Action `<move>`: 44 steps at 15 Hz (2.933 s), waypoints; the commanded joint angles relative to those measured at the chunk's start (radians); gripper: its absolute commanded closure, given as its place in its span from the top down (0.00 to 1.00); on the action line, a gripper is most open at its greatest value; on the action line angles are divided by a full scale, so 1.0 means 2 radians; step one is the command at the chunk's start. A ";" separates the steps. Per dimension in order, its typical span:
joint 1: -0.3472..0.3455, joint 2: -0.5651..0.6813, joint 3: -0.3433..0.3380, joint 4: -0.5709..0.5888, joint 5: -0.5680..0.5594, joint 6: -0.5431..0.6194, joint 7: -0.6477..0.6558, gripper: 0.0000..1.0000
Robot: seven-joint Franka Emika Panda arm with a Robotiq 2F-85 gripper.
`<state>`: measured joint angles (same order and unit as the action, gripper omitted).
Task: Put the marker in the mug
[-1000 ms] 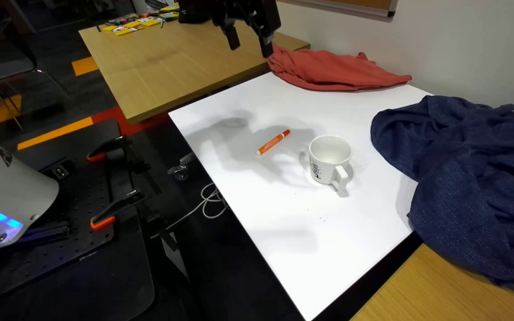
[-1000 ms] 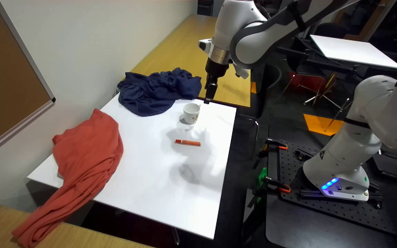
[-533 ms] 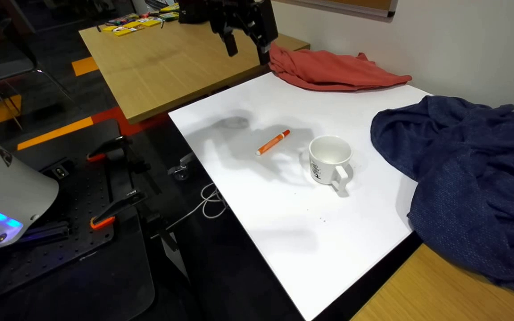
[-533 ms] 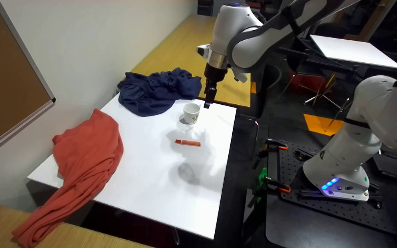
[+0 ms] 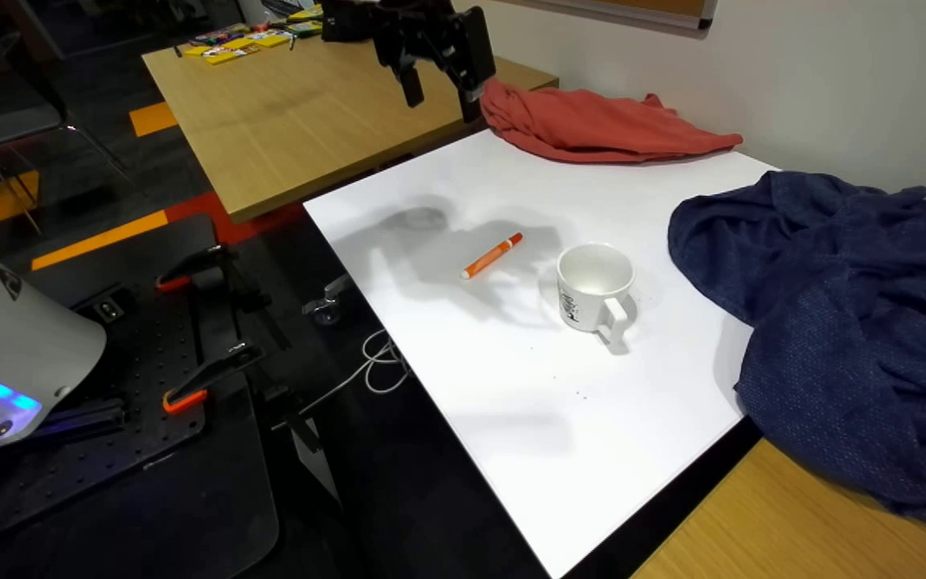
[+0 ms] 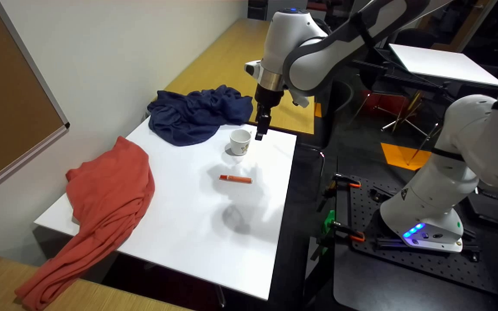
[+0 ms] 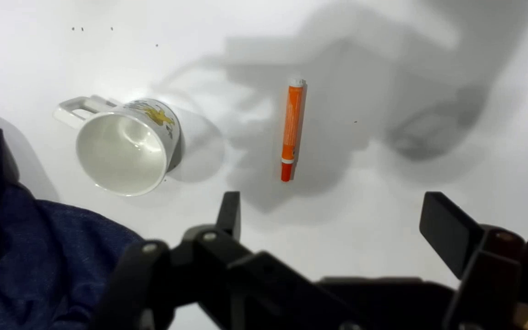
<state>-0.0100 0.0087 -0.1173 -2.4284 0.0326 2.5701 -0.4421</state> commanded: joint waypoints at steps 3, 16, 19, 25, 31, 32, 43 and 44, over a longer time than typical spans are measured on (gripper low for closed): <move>0.000 0.054 0.035 0.011 -0.005 0.031 0.030 1.00; 0.002 0.196 0.057 0.058 -0.057 0.100 0.131 1.00; -0.012 0.225 0.069 0.083 -0.047 0.098 0.116 1.00; -0.028 0.274 0.063 0.133 -0.053 0.091 0.117 1.00; -0.037 0.318 0.064 0.176 -0.055 0.079 0.119 1.00; -0.037 0.324 0.063 0.180 -0.056 0.078 0.120 1.00; -0.040 0.365 0.062 0.220 -0.054 0.056 0.124 1.00; -0.040 0.367 0.061 0.223 -0.053 0.054 0.125 0.92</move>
<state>-0.0788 0.7253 -0.0017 -2.0245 -0.0800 2.7276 -0.1925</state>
